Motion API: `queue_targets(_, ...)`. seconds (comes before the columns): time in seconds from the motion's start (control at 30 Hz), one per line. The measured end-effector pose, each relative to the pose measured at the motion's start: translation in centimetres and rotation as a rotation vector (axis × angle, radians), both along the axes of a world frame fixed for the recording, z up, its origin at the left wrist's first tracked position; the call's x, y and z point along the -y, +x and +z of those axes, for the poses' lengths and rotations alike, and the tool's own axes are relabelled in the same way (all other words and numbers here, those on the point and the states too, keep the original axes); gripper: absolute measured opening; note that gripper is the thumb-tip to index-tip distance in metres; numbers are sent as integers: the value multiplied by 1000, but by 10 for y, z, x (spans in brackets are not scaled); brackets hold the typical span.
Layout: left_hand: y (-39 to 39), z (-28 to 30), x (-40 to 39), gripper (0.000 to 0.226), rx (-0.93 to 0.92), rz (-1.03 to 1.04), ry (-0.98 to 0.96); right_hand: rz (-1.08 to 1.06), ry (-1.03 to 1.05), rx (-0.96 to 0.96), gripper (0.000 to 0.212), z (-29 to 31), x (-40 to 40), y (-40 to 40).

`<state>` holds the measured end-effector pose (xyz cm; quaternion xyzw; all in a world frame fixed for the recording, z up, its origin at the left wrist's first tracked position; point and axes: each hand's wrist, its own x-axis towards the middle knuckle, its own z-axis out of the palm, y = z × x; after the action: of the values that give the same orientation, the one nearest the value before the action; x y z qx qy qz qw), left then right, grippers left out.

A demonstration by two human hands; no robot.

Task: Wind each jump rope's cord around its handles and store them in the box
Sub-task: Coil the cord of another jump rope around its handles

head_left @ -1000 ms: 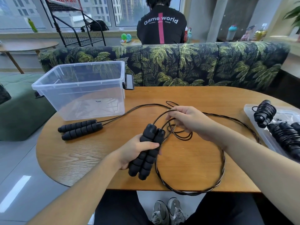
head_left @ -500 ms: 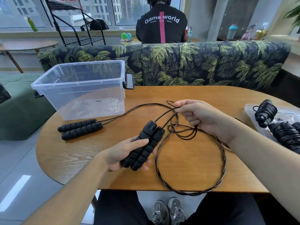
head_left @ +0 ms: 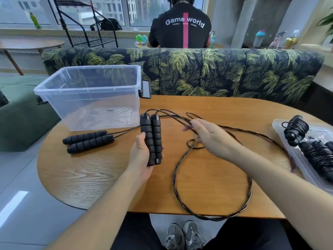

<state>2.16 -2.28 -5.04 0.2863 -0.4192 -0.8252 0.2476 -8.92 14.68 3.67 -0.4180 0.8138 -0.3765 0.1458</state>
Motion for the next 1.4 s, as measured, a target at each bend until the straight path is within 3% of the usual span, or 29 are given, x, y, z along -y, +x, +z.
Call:
queue_targets(0.1,-10,1,-1,48,-108,29,169,27,9,45,18,-21,15,20)
queue_targets(0.2,-13,-5,-3,57,-154,-2,202,-8,9,27,10,-40,26,28)
queue_targets(0.33,-11,-16,-8,61,-68,25,211,12,141,-282,33,-53,28,44)
queue_targets(0.43,-10,-16,-12,64,-66,32,286,67,173,-540,37,-69,31,57)
queue_targets(0.5,-7,-17,-14,49,-53,0,266,80,180,-697,40,-80,31,61)
queue_targets(0.6,-2,-24,-14,29,-30,-61,213,104,211,-766,48,-89,28,64)
queue_targets(0.7,3,-30,-13,34,-45,-91,211,170,230,-691,48,-86,24,61)
queue_targets(0.83,8,-32,-6,33,5,-154,103,84,212,-534,33,-76,14,51)
queue_targets(0.97,10,-29,-2,39,2,-162,23,92,215,-572,33,-74,6,44)
queue_targets(1.03,11,-28,1,36,-36,-113,44,185,226,-551,27,-72,3,43)
queue_targets(1.13,15,-29,7,28,-102,-79,163,314,266,-505,37,-66,-2,38)
queue_targets(1.23,21,-26,8,35,-101,-139,210,325,268,-350,36,-63,-10,22)
queue_targets(1.4,26,-22,6,35,-132,-294,155,300,279,-280,29,-60,-18,-5)
